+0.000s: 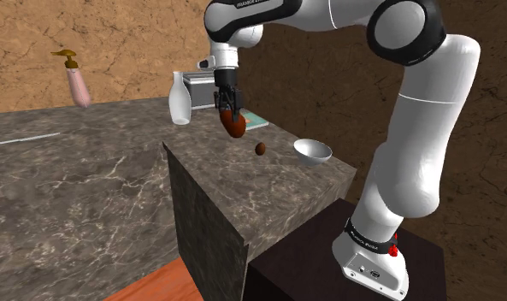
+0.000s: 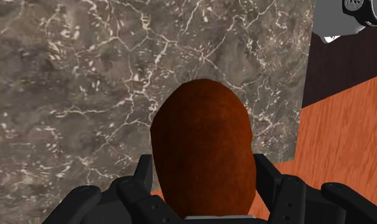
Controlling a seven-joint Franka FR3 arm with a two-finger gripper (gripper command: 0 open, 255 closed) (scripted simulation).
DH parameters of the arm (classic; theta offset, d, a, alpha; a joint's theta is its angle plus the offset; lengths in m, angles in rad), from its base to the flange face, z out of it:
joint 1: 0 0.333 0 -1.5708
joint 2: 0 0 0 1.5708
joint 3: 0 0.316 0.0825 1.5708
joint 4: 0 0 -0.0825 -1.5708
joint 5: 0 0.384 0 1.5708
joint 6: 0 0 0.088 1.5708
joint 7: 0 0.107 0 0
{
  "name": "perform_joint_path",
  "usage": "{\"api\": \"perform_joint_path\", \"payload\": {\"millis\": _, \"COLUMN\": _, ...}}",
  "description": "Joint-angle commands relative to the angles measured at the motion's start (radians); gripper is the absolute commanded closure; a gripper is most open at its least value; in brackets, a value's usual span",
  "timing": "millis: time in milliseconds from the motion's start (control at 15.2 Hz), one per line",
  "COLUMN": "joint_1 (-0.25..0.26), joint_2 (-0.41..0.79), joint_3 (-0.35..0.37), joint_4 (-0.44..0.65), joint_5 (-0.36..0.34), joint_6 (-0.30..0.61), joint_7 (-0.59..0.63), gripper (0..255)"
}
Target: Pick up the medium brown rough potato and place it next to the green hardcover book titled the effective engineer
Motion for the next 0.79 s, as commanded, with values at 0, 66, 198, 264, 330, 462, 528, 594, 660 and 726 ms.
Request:
{"api": "perform_joint_path", "payload": {"millis": 0, "joint_1": -0.025, "joint_2": 0.057, "joint_3": -0.017, "joint_4": 0.072, "joint_5": 0.002, "joint_6": -0.023, "joint_7": -0.041, "gripper": 255}}
{"api": "perform_joint_path", "payload": {"millis": 66, "joint_1": -0.038, "joint_2": 0.088, "joint_3": -0.025, "joint_4": 0.113, "joint_5": 0.005, "joint_6": -0.037, "joint_7": -0.059, "gripper": 255}}
{"api": "perform_joint_path", "payload": {"millis": 198, "joint_1": -0.066, "joint_2": 0.154, "joint_3": -0.038, "joint_4": 0.203, "joint_5": 0.012, "joint_6": -0.068, "joint_7": -0.095, "gripper": 255}}
{"api": "perform_joint_path", "payload": {"millis": 264, "joint_1": -0.082, "joint_2": 0.188, "joint_3": -0.043, "joint_4": 0.252, "joint_5": 0.016, "joint_6": -0.086, "joint_7": -0.112, "gripper": 255}}
{"api": "perform_joint_path", "payload": {"millis": 330, "joint_1": -0.098, "joint_2": 0.224, "joint_3": -0.048, "joint_4": 0.303, "joint_5": 0.021, "joint_6": -0.104, "joint_7": -0.129, "gripper": 255}}
{"api": "perform_joint_path", "payload": {"millis": 462, "joint_1": -0.133, "joint_2": 0.302, "joint_3": -0.056, "joint_4": 0.417, "joint_5": 0.033, "joint_6": -0.147, "joint_7": -0.159, "gripper": 255}}
{"api": "perform_joint_path", "payload": {"millis": 528, "joint_1": -0.152, "joint_2": 0.344, "joint_3": -0.058, "joint_4": 0.481, "joint_5": 0.039, "joint_6": -0.171, "joint_7": -0.173, "gripper": 255}}
{"api": "perform_joint_path", "payload": {"millis": 594, "joint_1": -0.173, "joint_2": 0.389, "joint_3": -0.060, "joint_4": 0.551, "joint_5": 0.047, "joint_6": -0.198, "joint_7": -0.186, "gripper": 255}}
{"api": "perform_joint_path", "payload": {"millis": 660, "joint_1": -0.196, "joint_2": 0.439, "joint_3": -0.061, "joint_4": 0.629, "joint_5": 0.054, "joint_6": -0.229, "joint_7": -0.197, "gripper": 255}}
{"api": "perform_joint_path", "payload": {"millis": 726, "joint_1": -0.238, "joint_2": 0.531, "joint_3": -0.060, "joint_4": 0.781, "joint_5": 0.070, "joint_6": -0.290, "joint_7": -0.212, "gripper": 255}}
